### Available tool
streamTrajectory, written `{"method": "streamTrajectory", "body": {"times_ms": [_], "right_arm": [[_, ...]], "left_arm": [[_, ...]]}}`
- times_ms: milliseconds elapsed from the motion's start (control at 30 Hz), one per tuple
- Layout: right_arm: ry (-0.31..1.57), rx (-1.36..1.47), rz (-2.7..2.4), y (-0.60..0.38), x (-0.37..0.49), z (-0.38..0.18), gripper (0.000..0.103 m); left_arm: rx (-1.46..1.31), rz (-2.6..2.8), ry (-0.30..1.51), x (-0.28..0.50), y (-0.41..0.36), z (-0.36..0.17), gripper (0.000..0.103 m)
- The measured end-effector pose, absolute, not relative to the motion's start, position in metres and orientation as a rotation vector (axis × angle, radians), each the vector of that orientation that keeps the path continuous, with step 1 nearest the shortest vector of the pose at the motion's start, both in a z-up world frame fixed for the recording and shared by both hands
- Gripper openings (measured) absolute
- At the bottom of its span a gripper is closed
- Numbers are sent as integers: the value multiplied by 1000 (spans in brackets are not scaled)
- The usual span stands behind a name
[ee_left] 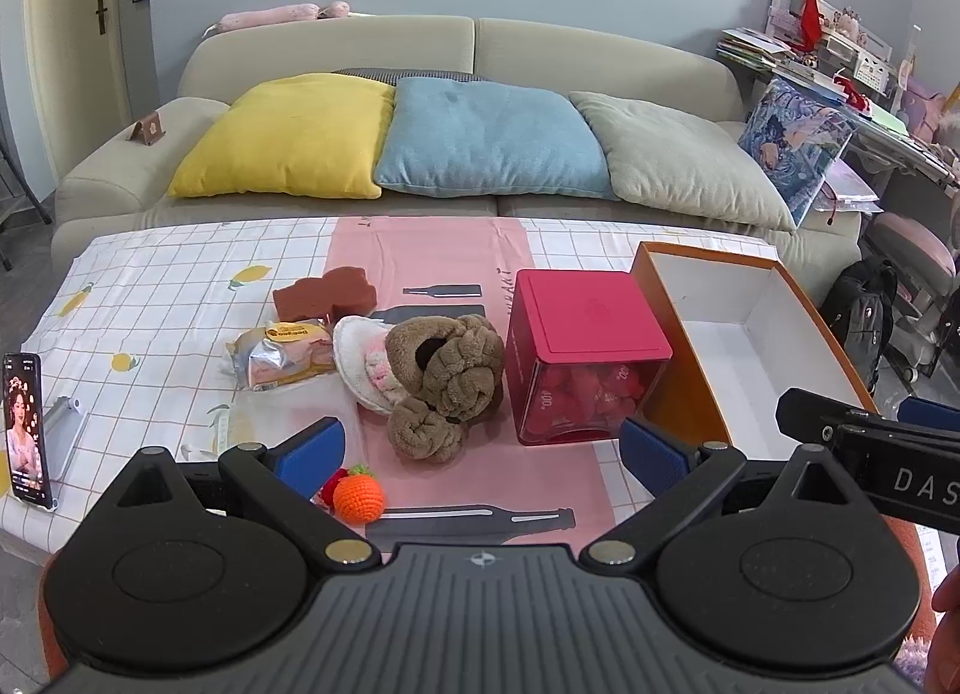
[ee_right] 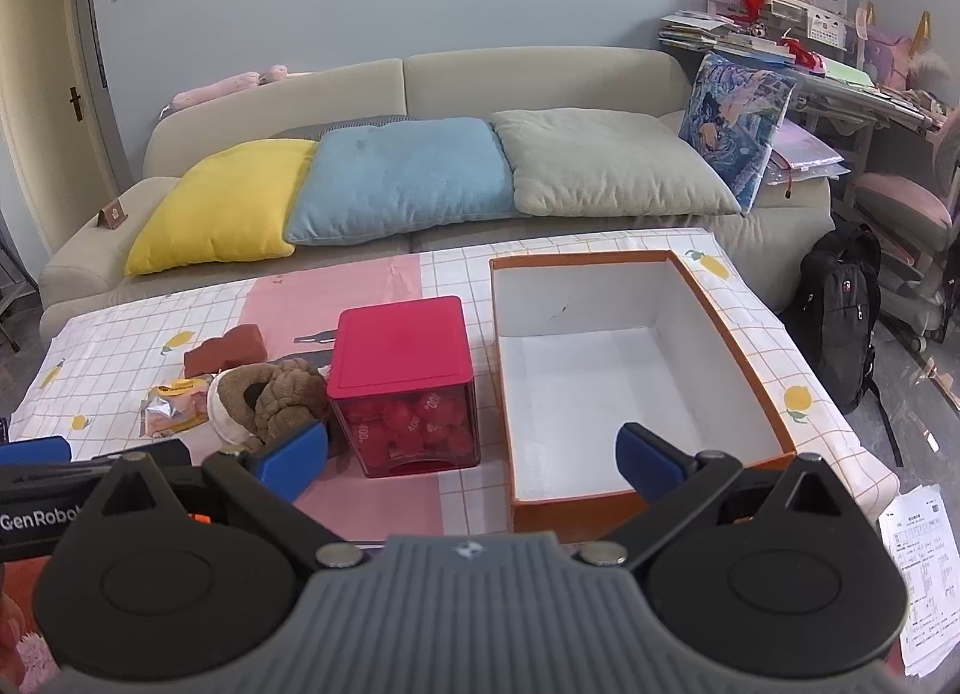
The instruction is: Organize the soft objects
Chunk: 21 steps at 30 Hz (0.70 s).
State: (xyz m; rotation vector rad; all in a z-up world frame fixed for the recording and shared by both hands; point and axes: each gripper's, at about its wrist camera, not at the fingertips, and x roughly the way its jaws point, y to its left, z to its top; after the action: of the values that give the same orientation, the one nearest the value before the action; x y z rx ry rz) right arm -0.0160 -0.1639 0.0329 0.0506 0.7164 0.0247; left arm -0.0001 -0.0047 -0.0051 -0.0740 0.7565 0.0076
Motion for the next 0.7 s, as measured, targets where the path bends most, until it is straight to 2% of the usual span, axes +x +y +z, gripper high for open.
{"method": "streamTrajectory", "body": {"times_ms": [700], "right_arm": [[722,41,1,-164,-16,34,100]], "left_arm": [[-70,4,767,0,-5,-7,103]]}}
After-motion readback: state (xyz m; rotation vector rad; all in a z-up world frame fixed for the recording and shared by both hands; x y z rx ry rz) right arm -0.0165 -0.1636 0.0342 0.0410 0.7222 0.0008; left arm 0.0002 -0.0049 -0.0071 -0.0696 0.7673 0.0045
